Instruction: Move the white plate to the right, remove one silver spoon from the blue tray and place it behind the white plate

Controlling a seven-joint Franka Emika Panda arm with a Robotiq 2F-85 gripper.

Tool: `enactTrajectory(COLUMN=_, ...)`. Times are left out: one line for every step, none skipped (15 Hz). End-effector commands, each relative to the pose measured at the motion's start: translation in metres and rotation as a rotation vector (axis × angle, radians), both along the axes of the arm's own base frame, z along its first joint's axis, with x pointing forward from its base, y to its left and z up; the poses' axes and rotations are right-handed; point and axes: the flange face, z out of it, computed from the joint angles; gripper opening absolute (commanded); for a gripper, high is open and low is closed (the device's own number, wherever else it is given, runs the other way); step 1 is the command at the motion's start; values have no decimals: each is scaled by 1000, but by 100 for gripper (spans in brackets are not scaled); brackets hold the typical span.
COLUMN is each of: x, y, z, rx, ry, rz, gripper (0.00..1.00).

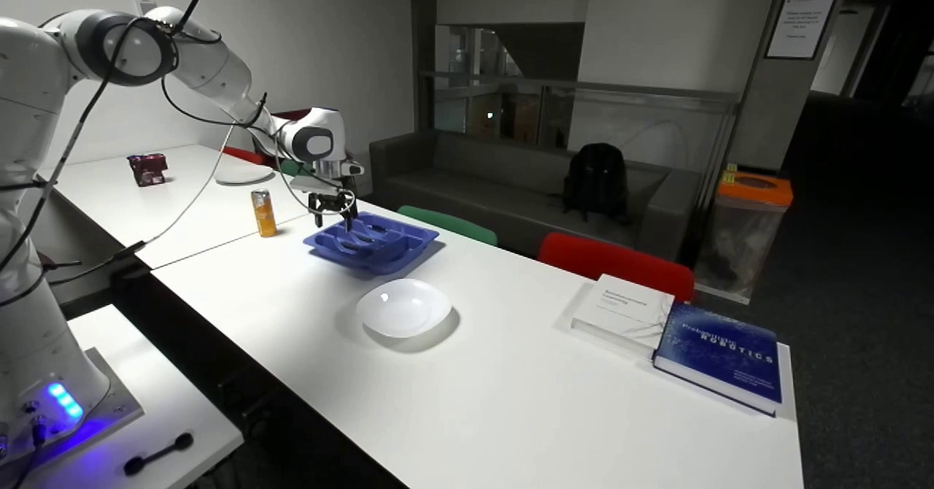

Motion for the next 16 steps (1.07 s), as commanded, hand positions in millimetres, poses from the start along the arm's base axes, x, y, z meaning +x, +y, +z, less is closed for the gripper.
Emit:
enactTrajectory(x=18, y=19, z=-7, rx=-1, ry=89, rz=110, gripper=100)
enactTrajectory(x=20, y=26, z=-10, rx=0, ry=115, rz=134, gripper=100)
enactTrajectory(x=23, y=31, z=-12, rx=3, ry=141, rz=158, gripper=100)
enactTrajectory(x=26, y=36, z=-15, rx=2, ry=163, rz=180, gripper=100)
enactTrajectory(x=27, y=38, z=-17, rx=-1, ry=186, rz=202, gripper=100)
enactTrajectory(x=29, y=40, z=-19, rx=-12, ry=217, rz=228, gripper=100)
enactTrajectory(x=31, y=41, z=-21, rx=-22, ry=243, rz=252, gripper=100)
enactTrajectory(x=33, y=42, z=-23, rx=-28, ry=265, rz=271, gripper=100)
enactTrajectory(x=33, y=43, z=-24, rx=-27, ry=289, rz=276, gripper=100)
enactTrajectory(x=24, y=42, z=-27, rx=-14, ry=254, rz=238, gripper=100)
enactTrajectory(x=26, y=43, z=-29, rx=-13, ry=259, rz=239, gripper=100)
enactTrajectory(x=25, y=43, z=-31, rx=-13, ry=262, rz=239, gripper=100)
enactTrajectory(x=25, y=43, z=-33, rx=-13, ry=264, rz=239, gripper=100)
enactTrajectory(x=25, y=43, z=-33, rx=-13, ry=265, rz=239, gripper=100)
enactTrajectory(x=25, y=43, z=-33, rx=-13, ry=265, rz=239, gripper=100)
enactTrajectory(x=25, y=43, z=-33, rx=-13, ry=265, rz=239, gripper=100)
